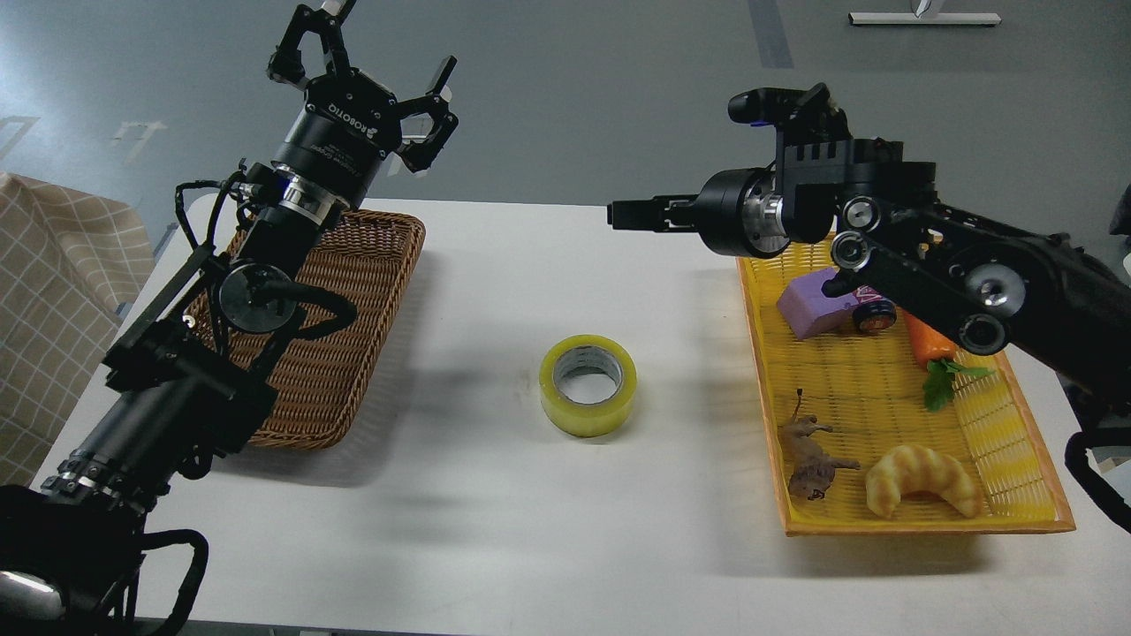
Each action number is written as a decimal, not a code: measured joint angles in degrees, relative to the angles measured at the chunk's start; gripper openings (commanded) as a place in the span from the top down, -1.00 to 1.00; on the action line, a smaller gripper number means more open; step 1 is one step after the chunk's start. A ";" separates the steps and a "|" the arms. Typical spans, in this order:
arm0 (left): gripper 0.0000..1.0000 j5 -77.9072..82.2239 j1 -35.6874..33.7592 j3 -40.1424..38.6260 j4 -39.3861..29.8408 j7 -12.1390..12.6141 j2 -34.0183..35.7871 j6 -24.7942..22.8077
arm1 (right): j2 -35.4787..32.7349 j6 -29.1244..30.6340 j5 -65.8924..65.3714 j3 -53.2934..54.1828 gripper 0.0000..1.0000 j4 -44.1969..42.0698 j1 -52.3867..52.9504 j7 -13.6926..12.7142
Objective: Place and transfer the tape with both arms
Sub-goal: 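Release the tape and raise the right gripper back over the yellow basket, then reach the left gripper toward the tape roll on the table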
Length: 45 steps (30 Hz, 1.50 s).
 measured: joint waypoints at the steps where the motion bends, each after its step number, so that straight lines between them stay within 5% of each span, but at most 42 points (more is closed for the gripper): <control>1: -0.96 0.01 0.00 0.01 0.00 0.00 0.00 0.00 | -0.51 0.00 0.42 3.55 -1.00 1.50 -1.53 0.53; 6: -0.96 0.08 0.00 0.04 0.00 -0.08 -0.05 0.00 | -0.57 0.00 3.84 22.05 -1.00 5.27 -10.32 5.86; 11: -0.96 0.48 0.00 0.06 0.07 -0.08 -0.07 0.00 | 1.85 0.00 15.01 33.79 -1.00 5.25 -15.71 6.94; 23: -0.96 4.17 0.00 0.52 0.10 -0.08 0.77 0.00 | 4.19 -0.02 45.86 41.00 -1.00 1.28 -16.92 3.81; 27: -0.96 7.79 0.00 0.53 0.10 -0.15 1.04 0.00 | 7.43 -0.02 50.70 43.26 -1.00 -3.15 -16.94 1.63; 38: -0.96 23.42 -0.13 0.49 -0.62 -0.26 2.11 0.26 | 9.06 -0.01 63.02 44.75 -1.00 -5.97 -20.89 1.13; 45: -0.96 43.05 0.01 0.52 -6.45 -0.30 3.41 6.41 | 8.29 0.01 63.24 44.68 -1.00 -2.82 -26.45 1.07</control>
